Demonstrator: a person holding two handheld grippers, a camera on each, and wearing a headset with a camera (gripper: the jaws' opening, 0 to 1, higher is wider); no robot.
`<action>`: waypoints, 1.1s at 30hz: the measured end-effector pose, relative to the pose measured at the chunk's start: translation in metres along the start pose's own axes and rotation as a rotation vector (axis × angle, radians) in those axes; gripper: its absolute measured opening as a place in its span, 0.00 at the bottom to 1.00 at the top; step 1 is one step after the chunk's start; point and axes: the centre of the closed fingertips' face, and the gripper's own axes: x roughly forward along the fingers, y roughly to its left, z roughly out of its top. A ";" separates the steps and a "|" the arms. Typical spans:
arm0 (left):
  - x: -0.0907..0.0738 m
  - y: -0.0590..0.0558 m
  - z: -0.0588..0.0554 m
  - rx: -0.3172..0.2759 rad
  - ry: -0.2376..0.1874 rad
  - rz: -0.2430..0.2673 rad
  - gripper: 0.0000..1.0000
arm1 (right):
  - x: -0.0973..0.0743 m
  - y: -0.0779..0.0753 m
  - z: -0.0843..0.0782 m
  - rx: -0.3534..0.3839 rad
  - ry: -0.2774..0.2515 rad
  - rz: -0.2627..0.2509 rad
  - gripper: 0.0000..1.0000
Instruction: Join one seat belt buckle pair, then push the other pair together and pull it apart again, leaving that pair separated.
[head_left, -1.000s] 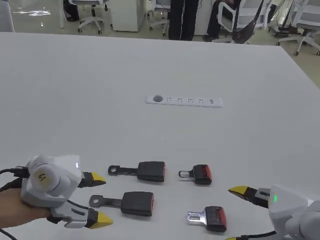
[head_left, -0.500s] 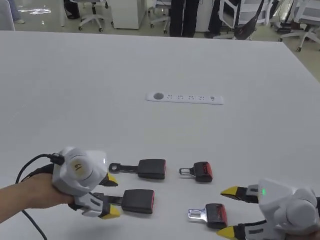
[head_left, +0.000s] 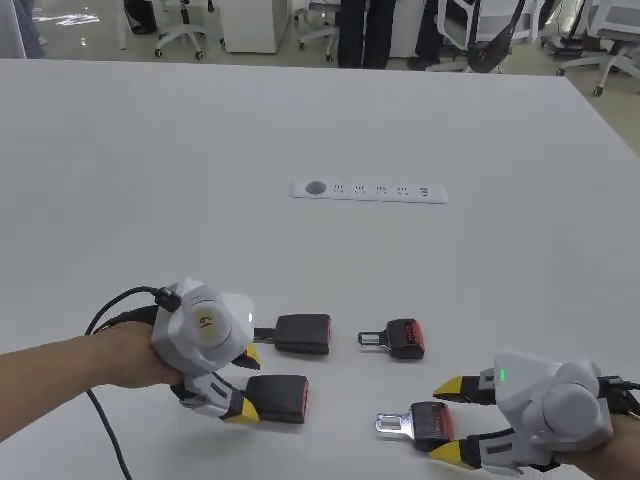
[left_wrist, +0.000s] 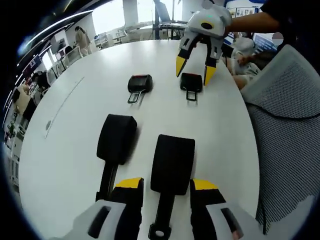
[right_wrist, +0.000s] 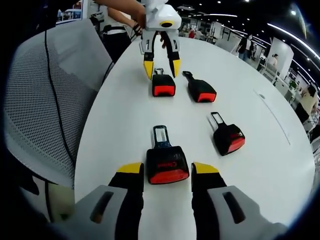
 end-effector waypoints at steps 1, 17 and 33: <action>0.001 0.000 -0.001 0.003 0.005 -0.004 0.37 | 0.000 0.000 -0.001 -0.002 0.005 0.002 0.34; 0.008 -0.005 -0.006 0.028 0.032 -0.062 0.32 | 0.001 0.002 -0.001 0.000 0.013 0.014 0.33; 0.010 -0.005 -0.006 0.050 0.058 -0.070 0.31 | 0.007 -0.005 0.002 0.009 0.015 -0.001 0.32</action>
